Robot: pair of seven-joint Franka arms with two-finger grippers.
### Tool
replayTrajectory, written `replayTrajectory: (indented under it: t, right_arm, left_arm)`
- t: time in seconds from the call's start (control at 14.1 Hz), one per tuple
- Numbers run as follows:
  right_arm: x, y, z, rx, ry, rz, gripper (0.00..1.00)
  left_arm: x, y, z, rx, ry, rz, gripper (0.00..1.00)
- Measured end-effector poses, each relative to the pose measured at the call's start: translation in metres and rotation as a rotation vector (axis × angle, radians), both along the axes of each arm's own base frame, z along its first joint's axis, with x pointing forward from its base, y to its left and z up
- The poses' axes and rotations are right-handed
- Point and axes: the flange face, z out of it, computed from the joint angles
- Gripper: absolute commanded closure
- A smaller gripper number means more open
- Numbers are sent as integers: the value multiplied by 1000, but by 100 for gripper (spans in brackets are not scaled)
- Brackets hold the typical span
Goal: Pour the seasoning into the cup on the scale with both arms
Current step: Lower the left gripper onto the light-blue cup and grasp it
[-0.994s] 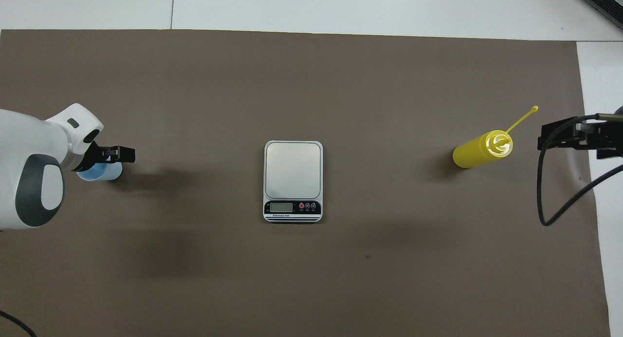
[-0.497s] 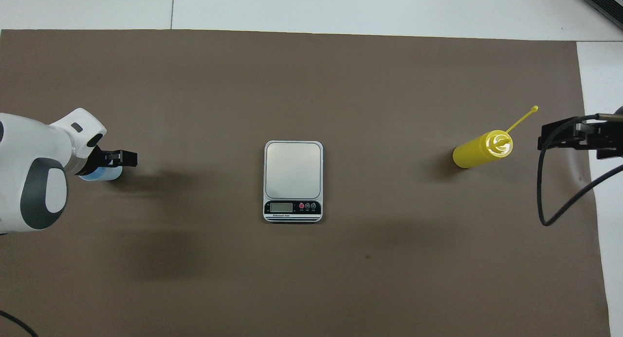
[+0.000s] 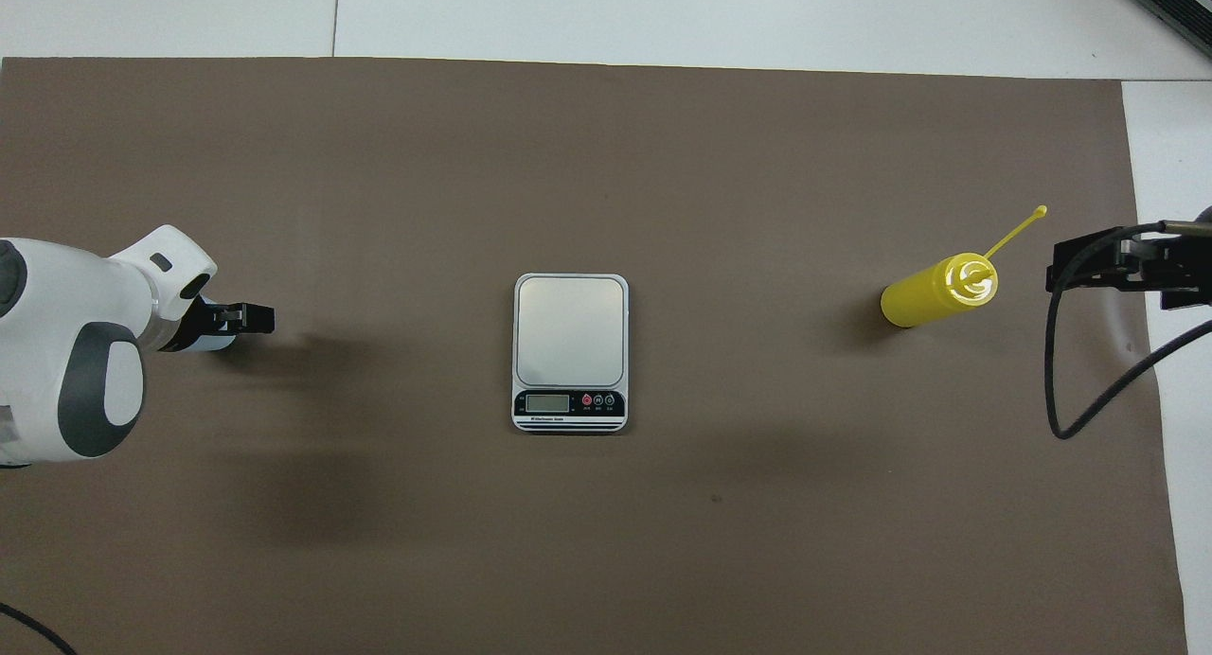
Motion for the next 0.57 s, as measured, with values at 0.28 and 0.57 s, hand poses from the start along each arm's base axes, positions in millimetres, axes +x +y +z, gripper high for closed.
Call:
replayTrajectory:
  t: [0.28,0.57]
  right_arm:
    - [0,0,0,0,0,0,0]
    - [0,0,0,0,0,0,0]
  left_arm:
    - [2,0,3,0,-7,0,35]
    - [2,3,3,1,-7,-10,50]
